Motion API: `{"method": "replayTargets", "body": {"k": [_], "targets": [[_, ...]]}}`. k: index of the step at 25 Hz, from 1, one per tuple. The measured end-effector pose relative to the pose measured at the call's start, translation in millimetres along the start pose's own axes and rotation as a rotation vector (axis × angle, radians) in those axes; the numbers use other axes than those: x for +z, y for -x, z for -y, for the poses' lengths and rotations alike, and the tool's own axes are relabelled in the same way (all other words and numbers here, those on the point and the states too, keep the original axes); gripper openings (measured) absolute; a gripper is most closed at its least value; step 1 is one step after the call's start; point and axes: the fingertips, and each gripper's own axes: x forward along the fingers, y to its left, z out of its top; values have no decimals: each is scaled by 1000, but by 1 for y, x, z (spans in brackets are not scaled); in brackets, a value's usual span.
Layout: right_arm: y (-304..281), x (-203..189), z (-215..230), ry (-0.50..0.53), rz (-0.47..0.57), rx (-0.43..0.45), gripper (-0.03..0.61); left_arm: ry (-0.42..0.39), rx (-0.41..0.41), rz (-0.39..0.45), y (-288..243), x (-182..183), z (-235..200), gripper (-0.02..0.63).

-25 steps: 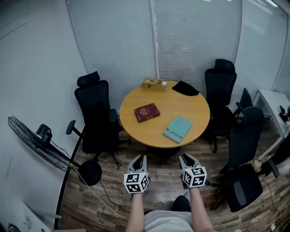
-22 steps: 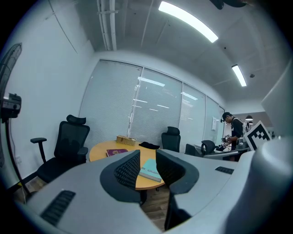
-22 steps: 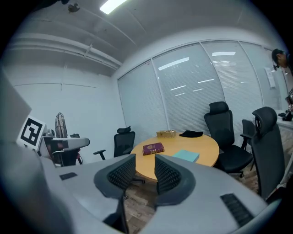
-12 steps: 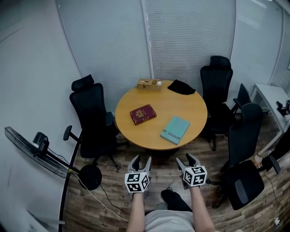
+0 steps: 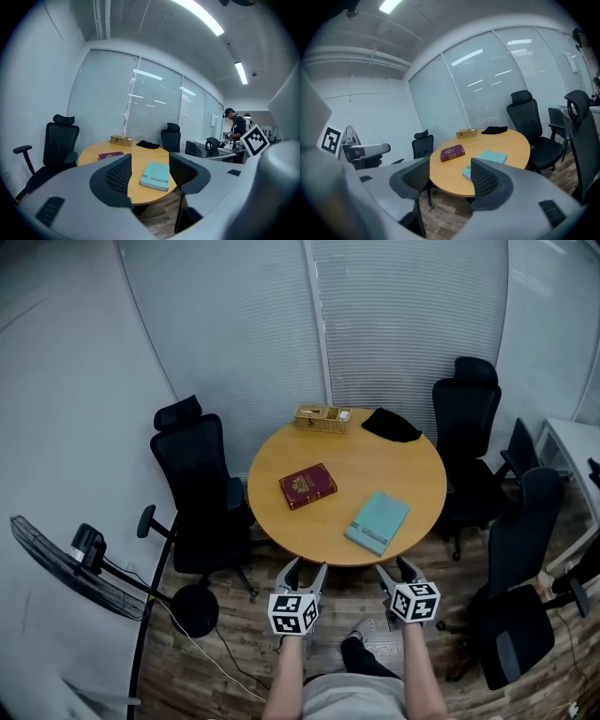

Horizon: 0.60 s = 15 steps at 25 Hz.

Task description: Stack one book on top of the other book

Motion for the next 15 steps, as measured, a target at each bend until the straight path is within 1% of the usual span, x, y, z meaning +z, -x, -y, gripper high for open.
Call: {"method": "replayTargets", "body": {"k": [5,9,15], "targets": [[-32,24,14,-9,7,-25,261,6,-33,10,-43,23,-14,252],[-51,47,35,-13,13,-51,261,0,-60,-1,-82,38,-13,252],[-75,79,66,-8,31,-89,261,-5,-82,5,-133,59,-14,252]]}}
